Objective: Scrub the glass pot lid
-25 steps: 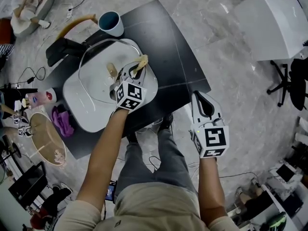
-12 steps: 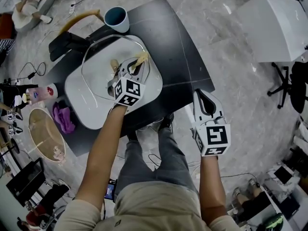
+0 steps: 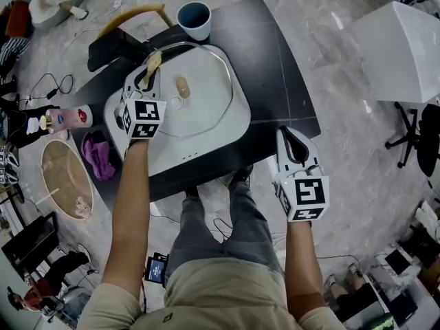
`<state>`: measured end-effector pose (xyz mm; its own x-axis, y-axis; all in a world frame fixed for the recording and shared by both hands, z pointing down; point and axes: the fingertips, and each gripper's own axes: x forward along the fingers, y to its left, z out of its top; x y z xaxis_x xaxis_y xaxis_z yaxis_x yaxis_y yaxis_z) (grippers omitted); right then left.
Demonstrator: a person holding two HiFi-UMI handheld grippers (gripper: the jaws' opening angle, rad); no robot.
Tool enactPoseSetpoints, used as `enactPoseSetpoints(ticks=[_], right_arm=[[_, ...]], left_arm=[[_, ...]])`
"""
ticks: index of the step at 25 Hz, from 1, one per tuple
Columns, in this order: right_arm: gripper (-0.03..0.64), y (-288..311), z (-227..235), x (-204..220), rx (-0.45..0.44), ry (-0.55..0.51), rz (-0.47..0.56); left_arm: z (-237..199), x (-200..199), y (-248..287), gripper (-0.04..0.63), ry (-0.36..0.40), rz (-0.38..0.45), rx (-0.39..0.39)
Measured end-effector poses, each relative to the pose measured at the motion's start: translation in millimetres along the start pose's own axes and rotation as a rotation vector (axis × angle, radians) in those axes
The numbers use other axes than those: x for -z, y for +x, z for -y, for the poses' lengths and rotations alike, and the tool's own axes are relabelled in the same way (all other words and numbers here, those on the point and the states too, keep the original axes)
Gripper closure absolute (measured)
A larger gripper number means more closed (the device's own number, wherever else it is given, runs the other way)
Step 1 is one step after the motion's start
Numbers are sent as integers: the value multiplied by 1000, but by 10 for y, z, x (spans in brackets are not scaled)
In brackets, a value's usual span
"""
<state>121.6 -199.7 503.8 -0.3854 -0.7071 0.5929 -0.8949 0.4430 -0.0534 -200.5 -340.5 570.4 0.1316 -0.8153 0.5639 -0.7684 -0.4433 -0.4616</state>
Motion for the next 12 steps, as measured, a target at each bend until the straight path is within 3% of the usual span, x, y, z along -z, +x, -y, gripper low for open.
enactPoseSetpoints(ticks=[12], right_arm=[[589,-14,-37,-3,0,-7,4]], left_arm=[[-12,40,-39,548,3,0,-12]])
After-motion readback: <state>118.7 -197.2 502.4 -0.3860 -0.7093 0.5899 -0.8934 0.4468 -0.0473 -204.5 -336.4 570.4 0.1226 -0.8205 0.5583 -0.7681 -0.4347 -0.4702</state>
